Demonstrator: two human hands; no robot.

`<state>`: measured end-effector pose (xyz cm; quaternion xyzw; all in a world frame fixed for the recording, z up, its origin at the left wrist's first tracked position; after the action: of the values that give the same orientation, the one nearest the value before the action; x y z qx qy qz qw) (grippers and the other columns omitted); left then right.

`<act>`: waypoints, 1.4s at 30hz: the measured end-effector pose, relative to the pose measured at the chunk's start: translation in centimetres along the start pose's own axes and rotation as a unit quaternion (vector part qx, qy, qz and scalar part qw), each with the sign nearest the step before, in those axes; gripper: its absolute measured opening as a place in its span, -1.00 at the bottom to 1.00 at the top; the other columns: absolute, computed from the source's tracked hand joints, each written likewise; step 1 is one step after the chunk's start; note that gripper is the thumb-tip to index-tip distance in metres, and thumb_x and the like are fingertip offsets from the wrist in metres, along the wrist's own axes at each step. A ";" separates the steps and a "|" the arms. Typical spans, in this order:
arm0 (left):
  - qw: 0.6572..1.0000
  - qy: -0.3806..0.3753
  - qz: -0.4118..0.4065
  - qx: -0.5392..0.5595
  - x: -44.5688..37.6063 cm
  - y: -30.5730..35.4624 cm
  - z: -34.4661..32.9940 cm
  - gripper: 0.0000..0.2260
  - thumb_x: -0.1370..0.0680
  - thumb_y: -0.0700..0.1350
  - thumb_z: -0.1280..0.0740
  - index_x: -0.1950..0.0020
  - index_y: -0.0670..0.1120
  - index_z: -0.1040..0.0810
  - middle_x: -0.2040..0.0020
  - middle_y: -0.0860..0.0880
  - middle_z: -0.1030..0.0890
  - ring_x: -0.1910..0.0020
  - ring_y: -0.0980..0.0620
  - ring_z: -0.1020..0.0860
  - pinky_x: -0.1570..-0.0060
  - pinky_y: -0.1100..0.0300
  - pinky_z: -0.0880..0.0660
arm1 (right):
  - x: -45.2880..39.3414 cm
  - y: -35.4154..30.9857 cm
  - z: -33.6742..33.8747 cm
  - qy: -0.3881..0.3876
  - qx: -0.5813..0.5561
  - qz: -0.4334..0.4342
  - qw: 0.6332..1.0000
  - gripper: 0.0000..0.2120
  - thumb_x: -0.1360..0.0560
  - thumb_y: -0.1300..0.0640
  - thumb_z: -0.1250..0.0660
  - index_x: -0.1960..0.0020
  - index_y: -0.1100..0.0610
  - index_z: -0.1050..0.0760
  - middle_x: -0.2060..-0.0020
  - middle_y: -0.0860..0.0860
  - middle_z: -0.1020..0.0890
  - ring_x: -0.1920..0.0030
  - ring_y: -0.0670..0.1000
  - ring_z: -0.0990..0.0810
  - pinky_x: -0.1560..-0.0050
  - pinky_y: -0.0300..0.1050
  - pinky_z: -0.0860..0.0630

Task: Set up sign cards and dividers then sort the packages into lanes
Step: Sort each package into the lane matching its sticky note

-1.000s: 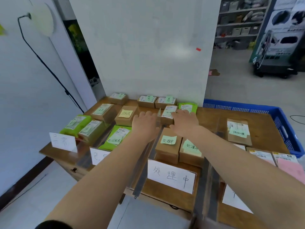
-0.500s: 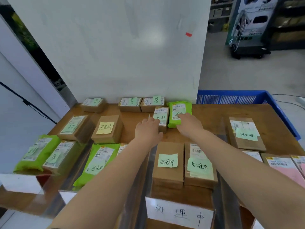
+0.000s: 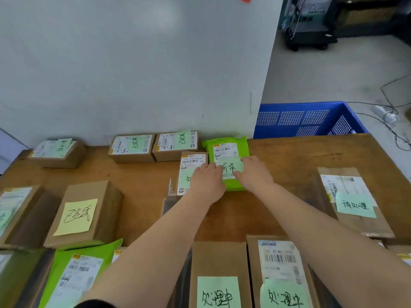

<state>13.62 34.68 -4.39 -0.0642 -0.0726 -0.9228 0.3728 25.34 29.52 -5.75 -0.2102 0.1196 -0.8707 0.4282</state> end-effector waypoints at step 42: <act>0.768 0.215 0.128 0.590 16.9 -4.5 11.0 -0.54 -0.42 -0.16 -0.46 -0.30 -0.12 -0.48 -0.19 -0.02 -0.57 -0.07 0.07 -0.53 -0.03 0.21 -0.50 | 18.0 -8.2 6.8 0.188 -0.537 0.059 0.820 -0.86 -0.49 0.28 -0.34 -0.03 0.14 -0.50 0.05 0.01 -0.62 0.04 -0.04 -0.61 0.08 -0.22 -0.59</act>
<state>-0.87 28.44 8.90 0.3601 -0.5114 -0.6317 0.4580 12.98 19.98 8.19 -0.2316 0.6583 -0.6645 0.2672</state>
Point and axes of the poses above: each hand's wrist, its own x-axis away from the middle knuckle, its own z-axis out of the back of the hand, y = z × x, the point moved 3 cm from there along -x, towards the middle knuckle
